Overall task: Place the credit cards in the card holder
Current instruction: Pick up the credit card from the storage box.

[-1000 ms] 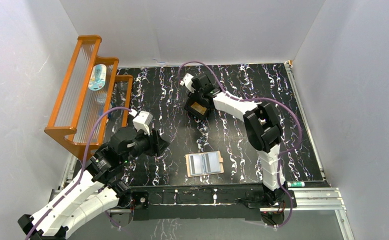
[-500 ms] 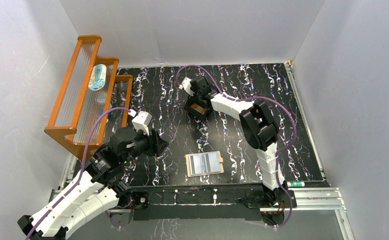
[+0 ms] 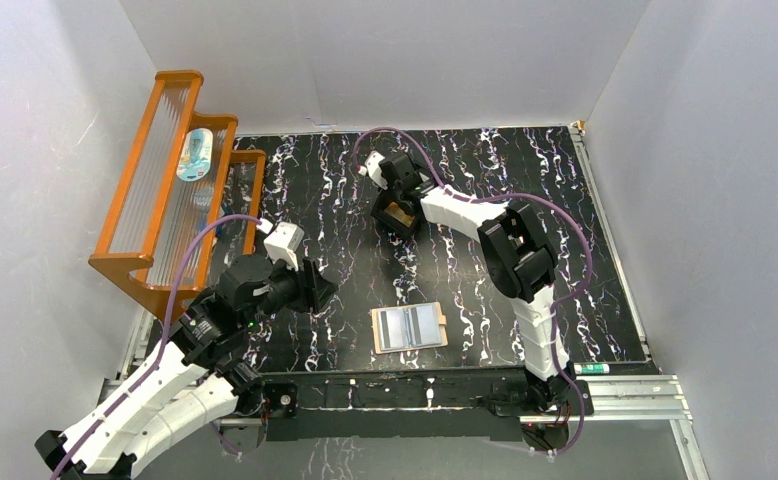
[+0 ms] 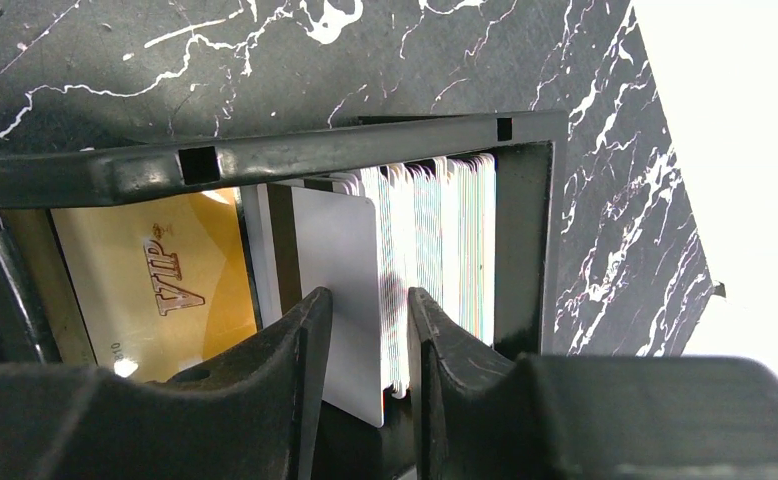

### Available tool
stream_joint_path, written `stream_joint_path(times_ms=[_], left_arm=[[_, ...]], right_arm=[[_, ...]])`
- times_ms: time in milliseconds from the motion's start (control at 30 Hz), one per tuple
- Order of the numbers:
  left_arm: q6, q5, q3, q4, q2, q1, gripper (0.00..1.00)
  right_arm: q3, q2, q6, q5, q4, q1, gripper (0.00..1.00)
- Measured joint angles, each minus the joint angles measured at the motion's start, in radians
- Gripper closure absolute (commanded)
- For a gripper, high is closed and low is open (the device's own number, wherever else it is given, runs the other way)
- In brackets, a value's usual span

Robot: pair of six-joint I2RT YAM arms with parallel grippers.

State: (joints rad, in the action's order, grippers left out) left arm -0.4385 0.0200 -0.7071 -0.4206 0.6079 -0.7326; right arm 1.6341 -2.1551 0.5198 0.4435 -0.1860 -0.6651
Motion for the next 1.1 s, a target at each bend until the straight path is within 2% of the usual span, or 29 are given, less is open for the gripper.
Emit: stream_joint_path(times_ms=[133,467,633,733,833,933,1100], left_arm=[[0.000,0.000,0.000,0.000,0.000,0.000,0.53],[-0.001,0.000,0.000,0.000,0.000,0.000,0.53],[-0.007,0.000,0.000,0.000,0.008,0.000,0.53],[-0.010,0.000,0.000,-0.001,0.016,0.000,0.53],[-0.012,0.003,0.001,-0.003,0.017,0.000,0.53],[-0.017,0.007,0.001,-0.004,0.017,0.000,0.53],[-0.034,0.010,0.004,-0.004,0.022,0.000,0.53]], right_arm=[[0.001,0.000,0.000,0.004,0.003,0.001,0.69],[0.001,0.006,-0.019,0.003,0.003,0.004,0.72],[0.001,0.028,-0.039,-0.002,0.002,0.004,0.84],[0.001,0.055,-0.058,-0.014,0.001,0.004,0.86],[0.002,0.082,-0.079,-0.024,-0.007,0.004,0.94],[0.007,0.103,-0.121,-0.050,-0.048,0.005,1.00],[0.008,0.154,-0.237,-0.164,-0.142,0.004,1.00]])
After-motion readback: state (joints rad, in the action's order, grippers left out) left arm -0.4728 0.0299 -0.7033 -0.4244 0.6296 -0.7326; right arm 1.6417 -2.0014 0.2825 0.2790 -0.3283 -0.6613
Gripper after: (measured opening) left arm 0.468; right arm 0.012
